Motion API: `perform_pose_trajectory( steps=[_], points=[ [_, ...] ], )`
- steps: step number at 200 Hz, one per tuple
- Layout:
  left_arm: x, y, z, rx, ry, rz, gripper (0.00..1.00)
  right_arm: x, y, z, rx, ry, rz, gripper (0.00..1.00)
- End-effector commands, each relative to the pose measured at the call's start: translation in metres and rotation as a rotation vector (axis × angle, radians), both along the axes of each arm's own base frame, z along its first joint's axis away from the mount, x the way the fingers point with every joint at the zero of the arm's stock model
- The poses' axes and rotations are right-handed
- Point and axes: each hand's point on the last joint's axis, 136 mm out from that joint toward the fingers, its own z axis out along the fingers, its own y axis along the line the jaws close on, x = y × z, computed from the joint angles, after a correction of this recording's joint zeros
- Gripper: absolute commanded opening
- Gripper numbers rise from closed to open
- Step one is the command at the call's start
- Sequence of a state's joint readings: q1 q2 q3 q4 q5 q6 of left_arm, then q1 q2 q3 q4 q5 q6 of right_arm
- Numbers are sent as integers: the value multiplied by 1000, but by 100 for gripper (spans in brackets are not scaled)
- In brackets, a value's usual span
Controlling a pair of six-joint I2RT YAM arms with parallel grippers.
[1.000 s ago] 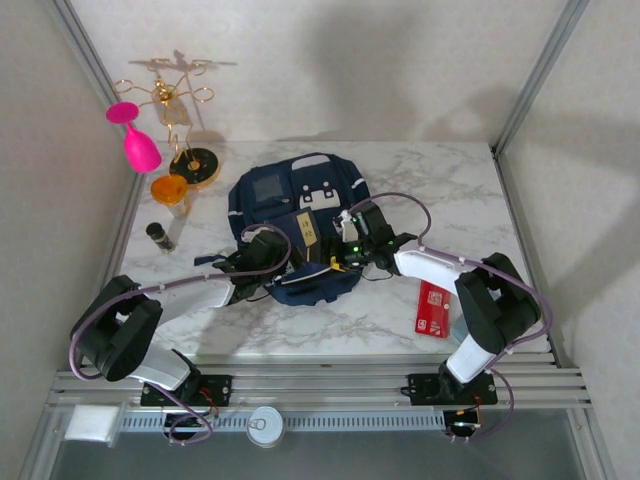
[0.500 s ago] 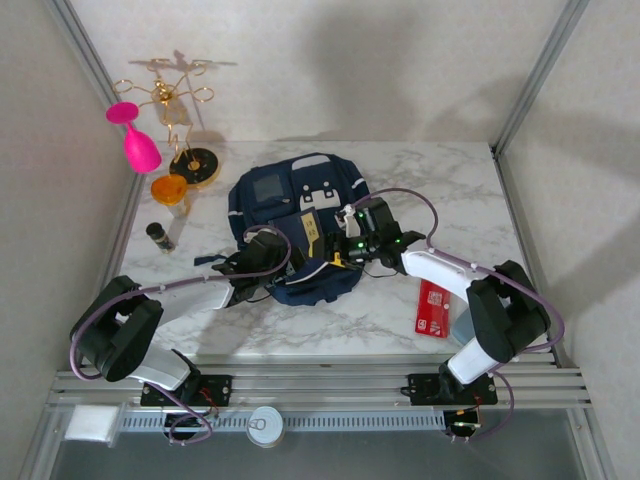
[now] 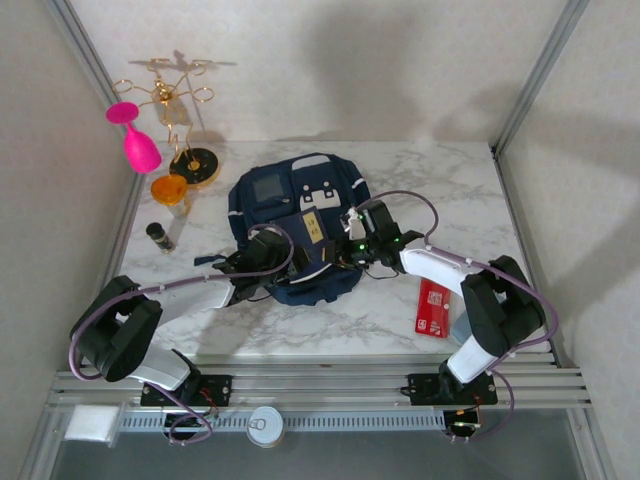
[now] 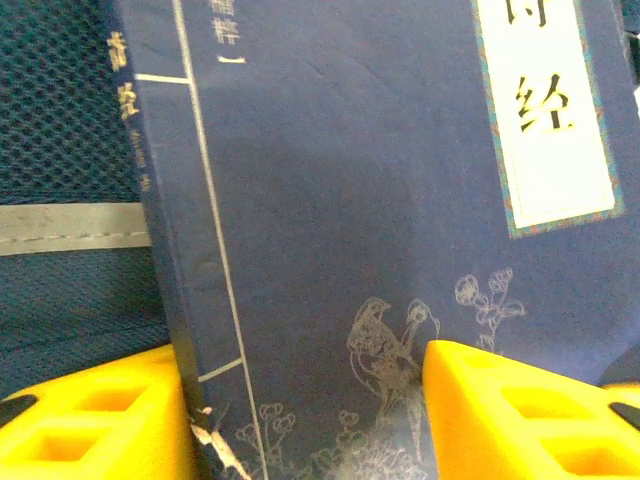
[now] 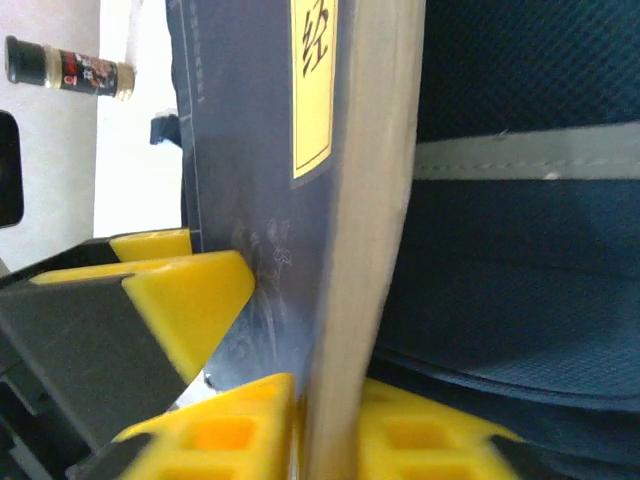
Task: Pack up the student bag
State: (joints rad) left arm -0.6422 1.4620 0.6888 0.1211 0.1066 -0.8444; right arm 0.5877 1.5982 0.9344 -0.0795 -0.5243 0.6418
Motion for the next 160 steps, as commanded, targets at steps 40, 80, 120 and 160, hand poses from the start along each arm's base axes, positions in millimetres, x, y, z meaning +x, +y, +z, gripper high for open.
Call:
perform_pose_trajectory(
  steps=[40, 80, 120, 160],
  points=[
    [-3, -14, 42, 104, -69, -148, 64, 17, -51, 63, 89, -120, -148, 0],
    [-21, -44, 47, 273, -102, -354, 73, 23, -124, 109, 89, -200, -353, 0],
    [-28, -87, 39, 427, -125, -559, 74, 26, -196, 120, 66, -200, -530, 0],
    [-17, -96, -1, 620, -58, -627, 75, 22, -224, 104, 107, -154, -597, 1]
  ],
)
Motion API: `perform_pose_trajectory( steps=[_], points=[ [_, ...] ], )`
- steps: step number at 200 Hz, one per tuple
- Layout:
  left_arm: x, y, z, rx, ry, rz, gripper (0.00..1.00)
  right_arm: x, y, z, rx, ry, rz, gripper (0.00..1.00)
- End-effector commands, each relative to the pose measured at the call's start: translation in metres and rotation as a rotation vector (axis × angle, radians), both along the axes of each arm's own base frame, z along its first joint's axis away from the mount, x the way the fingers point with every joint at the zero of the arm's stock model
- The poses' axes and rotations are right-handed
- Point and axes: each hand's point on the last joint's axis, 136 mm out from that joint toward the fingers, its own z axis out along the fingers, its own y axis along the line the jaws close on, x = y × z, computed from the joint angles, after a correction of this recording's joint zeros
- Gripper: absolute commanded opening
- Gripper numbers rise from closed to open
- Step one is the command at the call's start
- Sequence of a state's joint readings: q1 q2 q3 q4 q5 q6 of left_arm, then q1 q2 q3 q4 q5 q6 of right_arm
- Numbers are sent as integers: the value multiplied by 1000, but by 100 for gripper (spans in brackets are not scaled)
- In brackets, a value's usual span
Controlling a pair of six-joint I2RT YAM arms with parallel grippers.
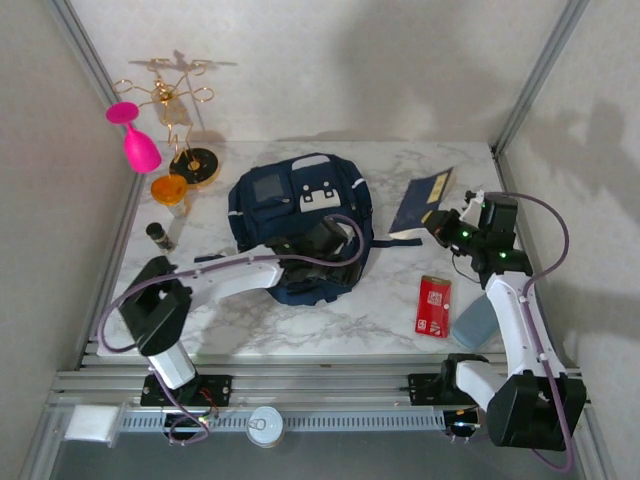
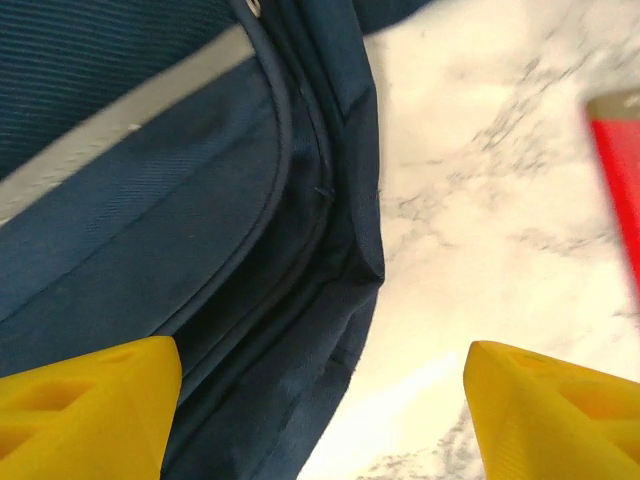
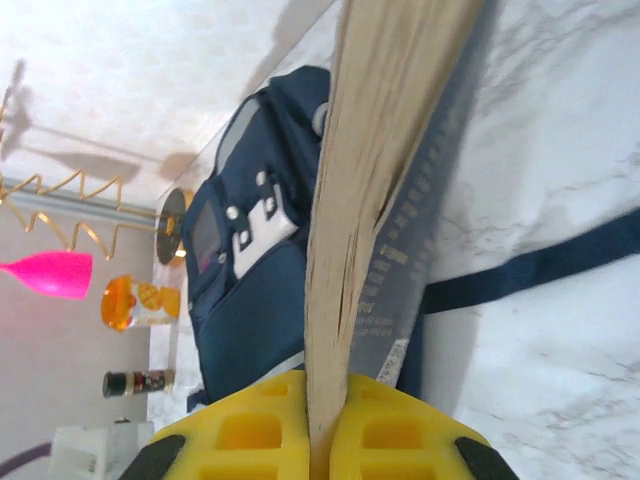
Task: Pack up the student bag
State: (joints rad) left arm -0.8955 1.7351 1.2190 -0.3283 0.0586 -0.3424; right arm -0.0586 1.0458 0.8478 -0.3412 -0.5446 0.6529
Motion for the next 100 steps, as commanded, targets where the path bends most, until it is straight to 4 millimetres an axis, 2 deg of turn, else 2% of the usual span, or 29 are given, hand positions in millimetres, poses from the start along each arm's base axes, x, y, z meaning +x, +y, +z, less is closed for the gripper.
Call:
perform_pose_trajectory(
  steps=[1, 21, 43, 71, 100],
  points=[
    [7, 19, -28, 217, -3, -24, 75, -12, 2, -10, 40, 23, 44, 1],
    [15, 25, -50, 328, 6, -10, 73, -13, -2, -18, 44, 33, 38, 0],
    [20, 23, -63, 365, 17, -20, 59, -14, -3, -26, 41, 48, 44, 0],
    [25, 17, -49, 331, -14, -18, 36, -16, -4, -29, 17, 48, 48, 0],
    [27, 11, -31, 270, -27, -27, 23, -19, -4, -32, 3, 49, 55, 0]
  ],
)
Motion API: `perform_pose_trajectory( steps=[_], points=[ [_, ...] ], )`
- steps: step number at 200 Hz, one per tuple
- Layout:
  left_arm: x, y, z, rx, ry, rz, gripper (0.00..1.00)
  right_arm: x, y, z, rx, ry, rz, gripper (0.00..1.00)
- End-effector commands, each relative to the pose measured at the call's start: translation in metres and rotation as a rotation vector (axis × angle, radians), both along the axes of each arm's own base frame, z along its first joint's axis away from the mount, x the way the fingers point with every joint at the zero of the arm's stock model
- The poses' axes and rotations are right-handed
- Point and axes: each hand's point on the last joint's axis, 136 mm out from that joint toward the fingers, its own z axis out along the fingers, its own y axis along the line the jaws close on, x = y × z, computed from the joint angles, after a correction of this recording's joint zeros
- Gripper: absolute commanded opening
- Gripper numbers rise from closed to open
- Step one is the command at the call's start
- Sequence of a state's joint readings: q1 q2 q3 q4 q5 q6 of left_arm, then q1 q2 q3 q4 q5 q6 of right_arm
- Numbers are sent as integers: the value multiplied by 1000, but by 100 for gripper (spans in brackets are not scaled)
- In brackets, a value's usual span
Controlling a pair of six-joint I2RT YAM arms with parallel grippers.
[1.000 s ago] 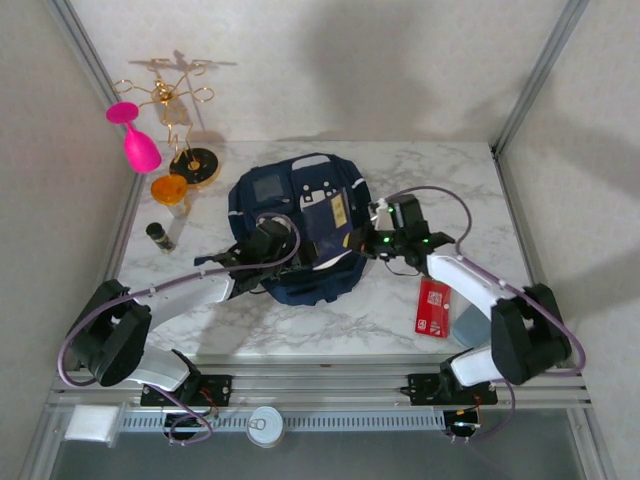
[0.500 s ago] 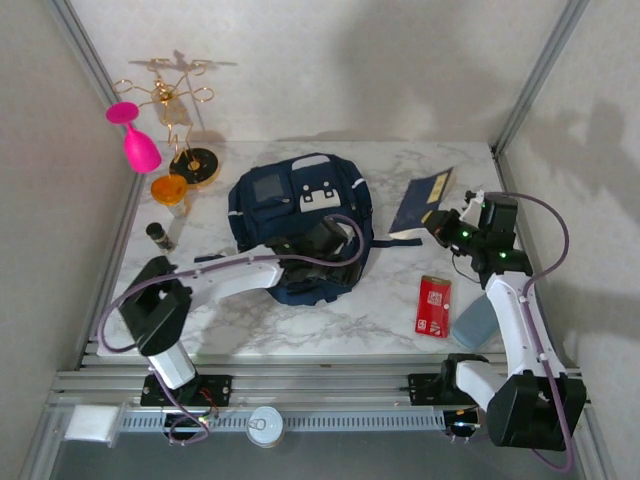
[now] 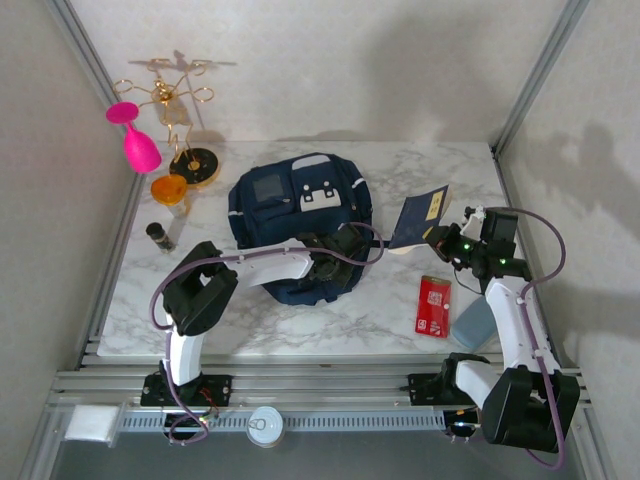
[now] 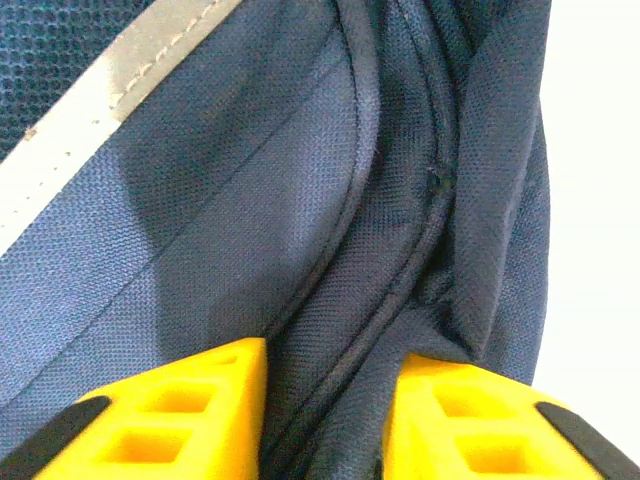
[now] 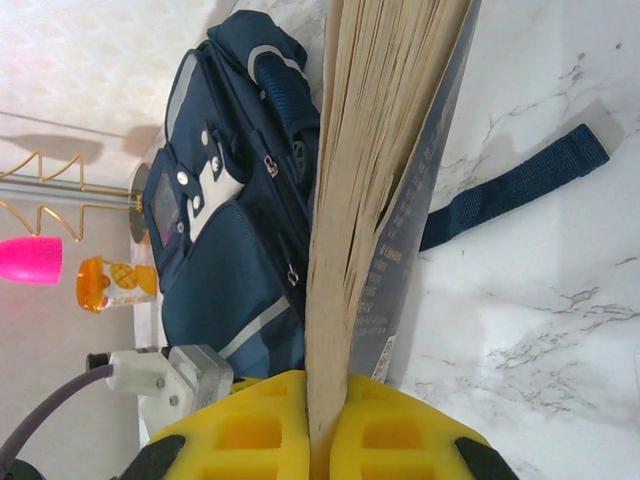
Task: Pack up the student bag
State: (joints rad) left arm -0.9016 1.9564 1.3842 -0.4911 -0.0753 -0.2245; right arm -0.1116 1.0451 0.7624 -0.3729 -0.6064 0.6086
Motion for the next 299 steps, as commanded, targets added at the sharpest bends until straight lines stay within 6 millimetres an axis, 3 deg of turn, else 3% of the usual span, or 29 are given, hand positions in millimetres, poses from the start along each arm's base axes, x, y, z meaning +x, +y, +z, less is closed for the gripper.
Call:
perform_pose_trajectory(
  steps=[1, 34, 71, 114, 145, 181, 215, 236, 255, 284, 299],
  points=[
    [9, 2, 24, -25, -37, 6, 23, -3, 2, 5, -14, -41, 38, 0],
    [17, 1, 57, -68, -82, 18, 6, -8, 8, 5, 0, -33, 74, 0],
    [28, 0, 129, -151, -198, 48, 0, -20, 21, 12, 35, -32, 134, 0],
    [44, 8, 211, -217, -359, 115, 0, -40, 70, 14, 139, -32, 296, 0],
    [49, 13, 249, -249, -435, 139, 0, -50, 120, 12, 234, -45, 410, 0],
    [51, 16, 274, -293, -487, 164, 0, -38, 173, 6, 280, -101, 492, 0],
    [50, 21, 289, -323, -516, 183, 0, 4, 213, -9, 293, -122, 529, 4],
    [50, 28, 297, -332, -539, 213, 0, 42, 213, -42, 182, -95, 438, 17],
    [48, 34, 301, -343, -553, 232, 0, 62, 213, -65, 100, -47, 412, 34],
    [46, 38, 295, -346, -548, 235, 0, 47, 202, -70, 62, -38, 381, 56],
    [45, 38, 293, -360, -547, 237, 0, 32, 187, -86, -20, 28, 331, 58]
  ],
)
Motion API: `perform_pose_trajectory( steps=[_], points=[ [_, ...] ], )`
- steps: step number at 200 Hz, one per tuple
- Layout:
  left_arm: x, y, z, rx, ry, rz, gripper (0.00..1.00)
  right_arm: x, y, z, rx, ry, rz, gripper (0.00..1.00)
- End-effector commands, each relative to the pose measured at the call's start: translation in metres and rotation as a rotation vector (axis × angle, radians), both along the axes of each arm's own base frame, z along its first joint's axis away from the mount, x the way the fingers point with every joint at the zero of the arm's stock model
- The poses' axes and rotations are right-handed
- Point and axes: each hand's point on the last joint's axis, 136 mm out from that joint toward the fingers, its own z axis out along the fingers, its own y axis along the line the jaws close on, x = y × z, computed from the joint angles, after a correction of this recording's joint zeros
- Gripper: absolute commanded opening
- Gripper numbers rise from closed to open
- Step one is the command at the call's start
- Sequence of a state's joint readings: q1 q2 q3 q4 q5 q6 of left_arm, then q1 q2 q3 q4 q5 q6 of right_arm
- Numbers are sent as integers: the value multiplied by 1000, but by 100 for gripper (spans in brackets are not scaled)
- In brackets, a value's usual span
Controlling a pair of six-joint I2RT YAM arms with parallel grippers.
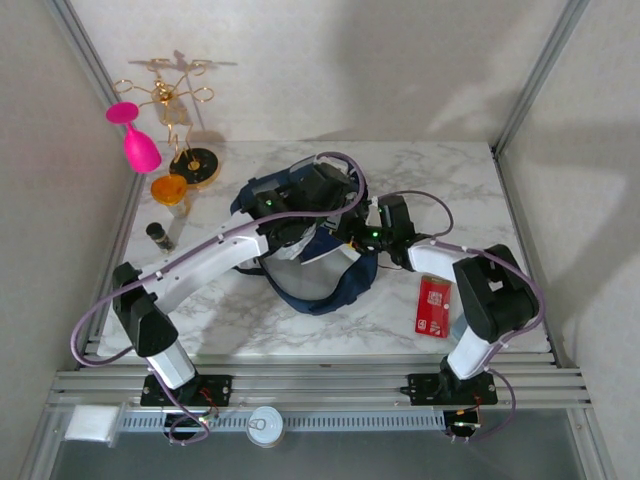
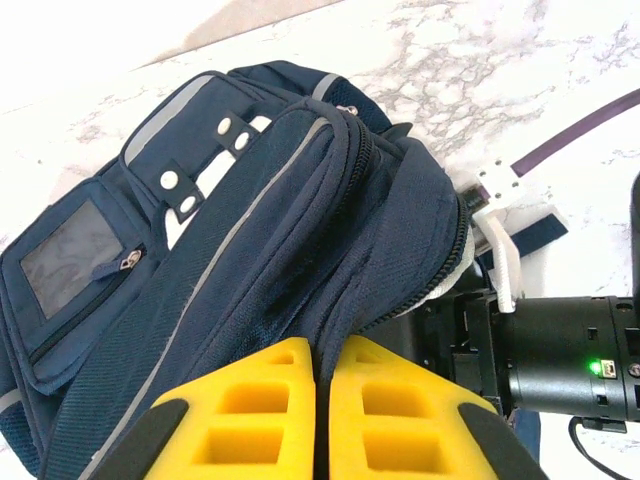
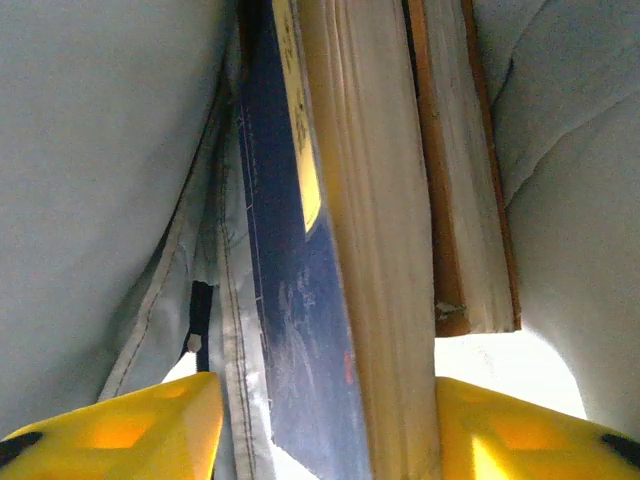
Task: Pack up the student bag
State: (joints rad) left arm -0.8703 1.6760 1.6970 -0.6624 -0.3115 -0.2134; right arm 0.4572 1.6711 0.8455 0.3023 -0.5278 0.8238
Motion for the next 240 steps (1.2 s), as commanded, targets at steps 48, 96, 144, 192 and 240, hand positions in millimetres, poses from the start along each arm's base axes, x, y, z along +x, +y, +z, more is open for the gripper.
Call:
perform_pose_trajectory(
  steps=[48, 96, 144, 192, 240],
  points=[
    [3, 3, 48, -197, -118, 61, 0, -56, -5, -43, -152, 76, -61, 34],
    [3, -5, 40, -259, -70, 75, 0, 4, 22, -34, -138, -41, -133, 8],
    [9, -9, 31, -347, -44, 153, 0, 8, 22, -12, -129, -117, -77, 13],
    [32, -42, 8, -518, -1, 223, 0, -17, -75, -7, -273, -61, -168, 27],
    [64, -108, -34, -571, 109, 211, 0, -14, -180, 40, -361, -97, -431, 38]
  ],
)
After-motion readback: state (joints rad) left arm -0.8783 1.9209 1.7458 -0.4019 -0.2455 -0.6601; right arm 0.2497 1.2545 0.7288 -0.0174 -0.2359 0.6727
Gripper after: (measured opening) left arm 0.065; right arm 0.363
